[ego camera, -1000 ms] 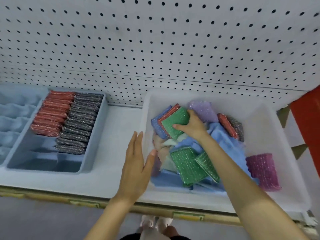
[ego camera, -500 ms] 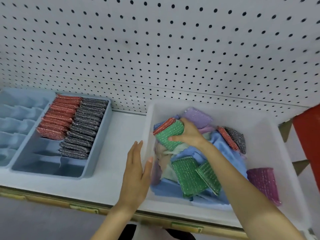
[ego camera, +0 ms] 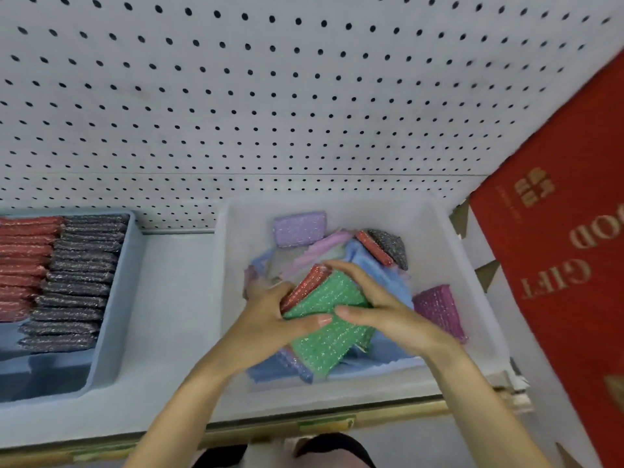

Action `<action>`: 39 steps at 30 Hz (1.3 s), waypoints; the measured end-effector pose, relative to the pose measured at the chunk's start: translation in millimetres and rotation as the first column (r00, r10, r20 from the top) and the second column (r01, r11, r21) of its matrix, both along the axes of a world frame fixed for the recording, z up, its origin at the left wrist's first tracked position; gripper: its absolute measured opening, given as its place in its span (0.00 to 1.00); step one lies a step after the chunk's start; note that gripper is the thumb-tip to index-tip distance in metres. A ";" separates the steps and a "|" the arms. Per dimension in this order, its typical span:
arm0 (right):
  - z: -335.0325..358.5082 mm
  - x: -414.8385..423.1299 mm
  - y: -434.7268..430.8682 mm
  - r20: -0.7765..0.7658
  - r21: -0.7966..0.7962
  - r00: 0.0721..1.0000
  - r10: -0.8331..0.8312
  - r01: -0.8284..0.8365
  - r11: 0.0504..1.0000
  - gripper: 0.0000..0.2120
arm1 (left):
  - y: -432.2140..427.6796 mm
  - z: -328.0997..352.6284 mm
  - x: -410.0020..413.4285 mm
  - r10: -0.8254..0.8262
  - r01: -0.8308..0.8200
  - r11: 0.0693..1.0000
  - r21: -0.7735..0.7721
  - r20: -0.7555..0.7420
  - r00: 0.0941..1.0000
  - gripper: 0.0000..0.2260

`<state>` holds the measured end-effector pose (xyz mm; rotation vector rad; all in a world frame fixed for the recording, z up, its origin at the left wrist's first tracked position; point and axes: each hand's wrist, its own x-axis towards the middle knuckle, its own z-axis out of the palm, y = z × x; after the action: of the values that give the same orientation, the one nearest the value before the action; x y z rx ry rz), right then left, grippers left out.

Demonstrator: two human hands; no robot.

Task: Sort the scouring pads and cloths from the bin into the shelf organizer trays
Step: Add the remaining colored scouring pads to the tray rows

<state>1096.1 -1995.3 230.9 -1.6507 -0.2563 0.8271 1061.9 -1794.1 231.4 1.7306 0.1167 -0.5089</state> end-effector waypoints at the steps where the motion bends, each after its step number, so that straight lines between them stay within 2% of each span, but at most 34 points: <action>1: -5.5 1.0 -6.9 -0.022 0.023 0.997 -0.080 0.080 0.997 0.24 | -3.6 -0.9 -0.3 0.020 -0.022 0.998 -0.057 -0.036 0.999 0.16; 3: -19.4 11.3 -23.8 -0.029 0.050 0.931 -0.363 0.364 0.930 0.19 | -8.5 -3.4 -2.0 0.058 -0.069 0.992 -0.109 -0.099 0.993 0.13; 4: -27.1 19.6 -33.3 0.030 0.042 0.868 -0.496 0.495 0.868 0.16 | -10.6 -5.4 -2.7 0.088 -0.104 0.987 -0.125 -0.130 0.988 0.13; 6: -40.8 37.7 -51.0 0.242 -0.052 0.764 -0.598 0.626 0.778 0.15 | -11.3 -11.4 -6.2 0.138 -0.160 0.979 -0.129 -0.165 0.977 0.15; 8: -54.9 56.1 -61.1 0.387 -0.183 0.751 -0.536 0.632 0.753 0.20 | -11.2 -12.9 -10.0 0.172 -0.206 0.967 -0.151 -0.212 0.962 0.19; 11: -82.7 81.3 -61.1 0.533 -0.375 0.790 -0.302 0.541 0.753 0.29 | -10.0 -19.2 -13.9 0.266 -0.315 0.933 -0.176 -0.253 0.930 0.28; 13: -100.7 94.8 -56.1 0.552 -0.483 0.806 -0.215 0.518 0.706 0.35 | -11.4 -17.6 -16.2 0.318 -0.365 0.915 -0.169 -0.251 0.914 0.25; 14: -107.4 100.4 -53.9 0.555 -0.499 0.804 -0.213 0.527 0.688 0.34 | -11.4 -16.9 -17.0 0.345 -0.393 0.905 -0.166 -0.256 0.903 0.23; 17: -117.3 111.2 -55.7 0.582 -0.481 0.764 -0.278 0.599 0.640 0.27 | -9.6 -16.8 -18.6 0.406 -0.451 0.881 -0.144 -0.261 0.876 0.19; 21: -103.1 115.4 -67.3 0.527 -0.369 0.694 -0.491 0.707 0.603 0.18 | -8.2 -21.2 -19.5 0.466 -0.509 0.848 -0.149 -0.249 0.849 0.15; 23: -82.7 112.4 -72.4 0.592 -0.327 0.623 -0.511 0.765 0.554 0.15 | -11.7 -22.5 -19.0 0.476 -0.515 0.844 -0.148 -0.234 0.848 0.12; 25: -49.8 102.3 -72.5 0.617 -0.205 0.534 -0.578 0.818 0.537 0.12 | -17.1 -21.1 -15.6 0.483 -0.511 0.847 -0.147 -0.191 0.854 0.15; 27: -13.6 85.1 -68.7 0.455 -0.014 0.504 -0.734 0.828 0.560 0.05 | -22.4 -19.8 -11.2 0.484 -0.499 0.854 -0.144 -0.129 0.865 0.23; 28: 3.3 73.6 -64.3 0.303 0.076 0.548 -0.780 0.802 0.593 0.04 | -24.0 -20.1 -9.1 0.483 -0.494 0.859 -0.133 -0.103 0.869 0.26; 30: 22.4 49.4 -52.9 -0.006 0.158 0.702 -0.712 0.704 0.692 0.08 | -27.8 -18.7 -4.8 0.474 -0.479 0.868 -0.129 -0.067 0.878 0.26; 32: 23.7 29.2 -38.4 -0.198 0.184 0.758 -0.621 0.651 0.736 0.13 | -31.7 -15.7 -2.2 0.456 -0.462 0.880 -0.108 -0.075 0.887 0.25; 35: 14.1 9.6 -12.9 -0.292 0.177 0.734 -0.613 0.672 0.719 0.15 | -37.1 -7.6 -1.7 0.448 -0.460 0.881 -0.109 -0.121 0.886 0.15; 37: 8.5 3.8 -1.3 -0.260 0.159 0.710 -0.655 0.700 0.696 0.10 | -41.5 0.0 -3.3 0.433 -0.442 0.893 -0.090 -0.104 0.895 0.12; 39: 8.2 3.3 5.9 -0.167 0.142 0.726 -0.667 0.687 0.713 0.07 | -40.6 6.2 -7.2 0.381 -0.393 0.915 -0.091 -0.120 0.917 0.11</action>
<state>1099.4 -1989.4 239.1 -1.3537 0.3368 0.2982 1054.7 -1834.7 237.6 1.5190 0.4850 -0.2997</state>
